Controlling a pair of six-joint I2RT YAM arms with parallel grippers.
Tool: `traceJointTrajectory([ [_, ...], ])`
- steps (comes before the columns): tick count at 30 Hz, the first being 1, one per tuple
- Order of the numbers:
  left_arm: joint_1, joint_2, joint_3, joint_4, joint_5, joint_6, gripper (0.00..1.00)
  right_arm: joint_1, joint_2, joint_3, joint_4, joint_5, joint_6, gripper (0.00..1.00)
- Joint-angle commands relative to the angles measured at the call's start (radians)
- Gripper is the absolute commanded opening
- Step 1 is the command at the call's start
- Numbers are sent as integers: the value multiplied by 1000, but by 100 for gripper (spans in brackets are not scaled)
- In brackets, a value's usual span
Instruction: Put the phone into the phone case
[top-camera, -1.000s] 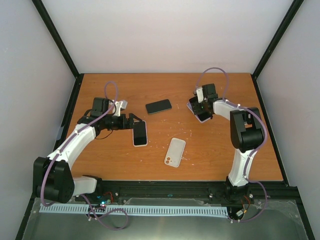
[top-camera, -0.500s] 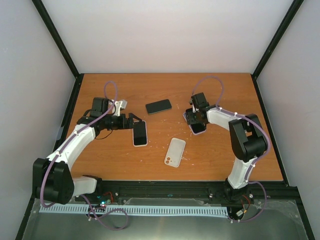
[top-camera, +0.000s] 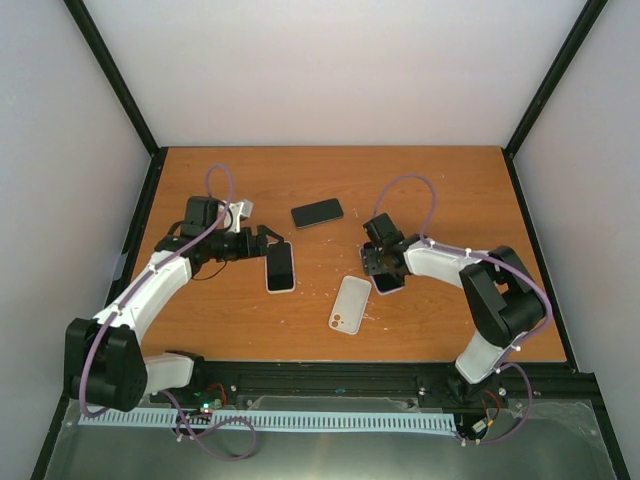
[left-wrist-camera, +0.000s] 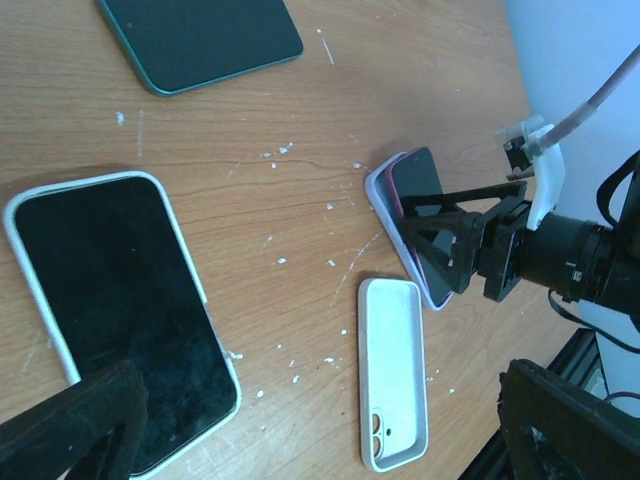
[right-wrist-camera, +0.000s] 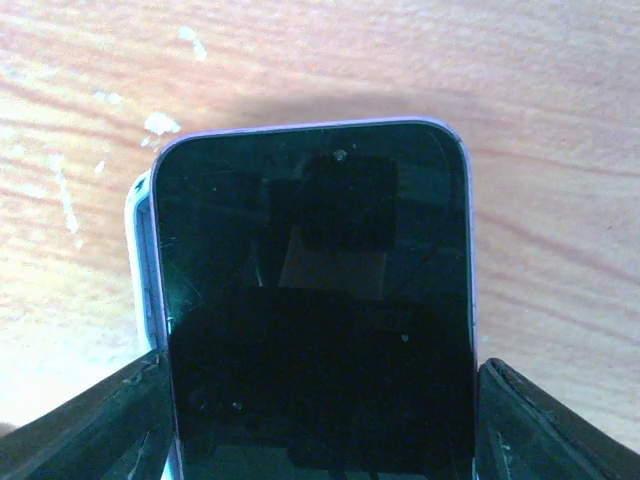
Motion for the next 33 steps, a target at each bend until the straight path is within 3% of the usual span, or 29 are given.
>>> traceJointTrajectory([
  [1,-53,21,32,46,-15,-62,96,61,-37,-59,-35,-84,90,66],
  [7,-122,80,42,95,-47,-123,94,70,-113,-97,-29,-87,63,79],
  [14,-148,148,43,194,-64,-196,89,42,-172,-126,-9,-169,-23,78],
  [21,-162,206,56,242,-51,-235,88,36,-133,-154,25,-252,-51,76],
  [28,-178,265,65,256,-53,-243,87,36,-131,-140,-1,-221,-59,87],
  [33,-216,315,92,301,-47,-268,84,17,-191,-132,-27,-246,-66,88],
])
